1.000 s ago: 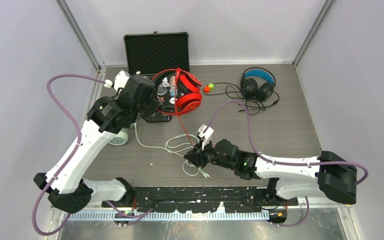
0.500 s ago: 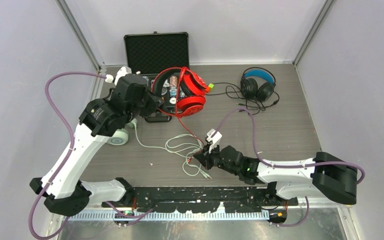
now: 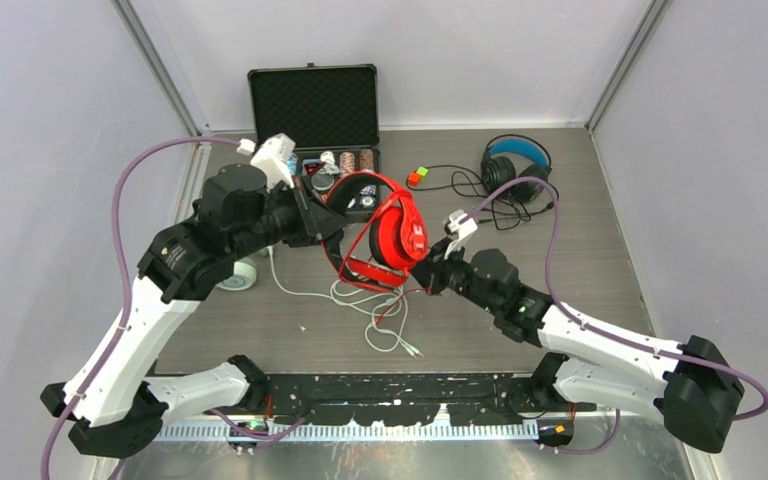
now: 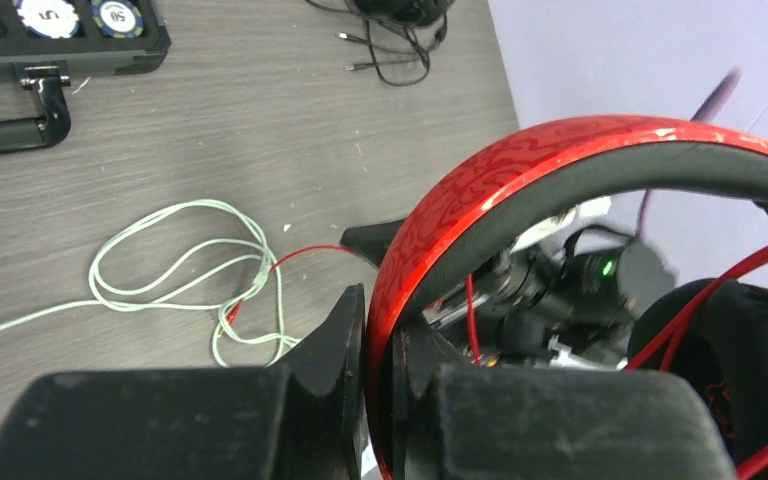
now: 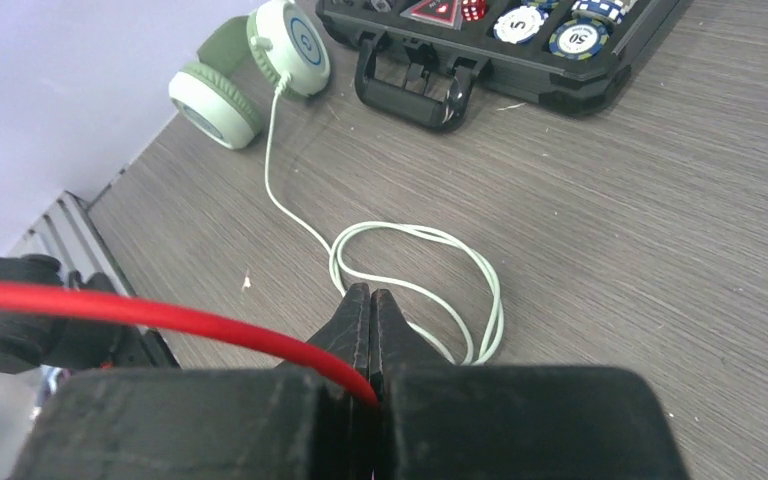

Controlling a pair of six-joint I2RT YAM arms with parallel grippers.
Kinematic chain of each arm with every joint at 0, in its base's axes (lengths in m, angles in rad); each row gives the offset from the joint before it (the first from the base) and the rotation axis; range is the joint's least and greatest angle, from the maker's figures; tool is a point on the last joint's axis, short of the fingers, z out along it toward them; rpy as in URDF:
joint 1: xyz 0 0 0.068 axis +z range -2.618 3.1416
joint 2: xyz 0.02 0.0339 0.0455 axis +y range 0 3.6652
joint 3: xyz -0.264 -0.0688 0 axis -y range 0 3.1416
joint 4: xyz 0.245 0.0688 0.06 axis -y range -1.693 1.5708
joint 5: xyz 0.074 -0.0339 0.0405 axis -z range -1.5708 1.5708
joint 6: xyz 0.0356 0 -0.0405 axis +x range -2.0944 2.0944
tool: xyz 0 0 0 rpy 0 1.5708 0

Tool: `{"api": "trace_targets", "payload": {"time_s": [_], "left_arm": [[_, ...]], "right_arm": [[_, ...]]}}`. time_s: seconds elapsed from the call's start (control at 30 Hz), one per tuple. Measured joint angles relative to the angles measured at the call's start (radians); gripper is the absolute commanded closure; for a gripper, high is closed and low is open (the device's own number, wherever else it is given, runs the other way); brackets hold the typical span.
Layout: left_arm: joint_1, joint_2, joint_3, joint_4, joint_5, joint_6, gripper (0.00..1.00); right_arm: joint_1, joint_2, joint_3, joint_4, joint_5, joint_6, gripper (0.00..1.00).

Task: Wrap the headphones
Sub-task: Wrap the headphones cable around the headphones.

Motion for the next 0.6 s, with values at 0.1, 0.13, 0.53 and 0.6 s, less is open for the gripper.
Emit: {"api": "trace_targets", "payload": {"time_s": [0.1,0.13,0.53,0.6], "left_arm": [[0.000,0.019,0.000,-0.006,0.088,0.106,1.00],[0.001,0.026,0.000,-0.009,0.119,0.143,1.00],[0.001,0.064,0.000,-0.124,0.180,0.605,1.00],[0.001,0.068,-0.002,-0.124,0.139,0.674,1.00]], "right_arm": [[-0.077,-0.002,0.051,-0.071,-0.086,0.033,1.00],[-0.098,-0.003,0.071,-0.098,-0.119,0.047,1.00],[-0.154,-0.020,0.266,-0.362,-0.436,0.196,0.99],[-0.155,-0.021,0.281,-0.391,-0.470,0.217,1.00]]}}
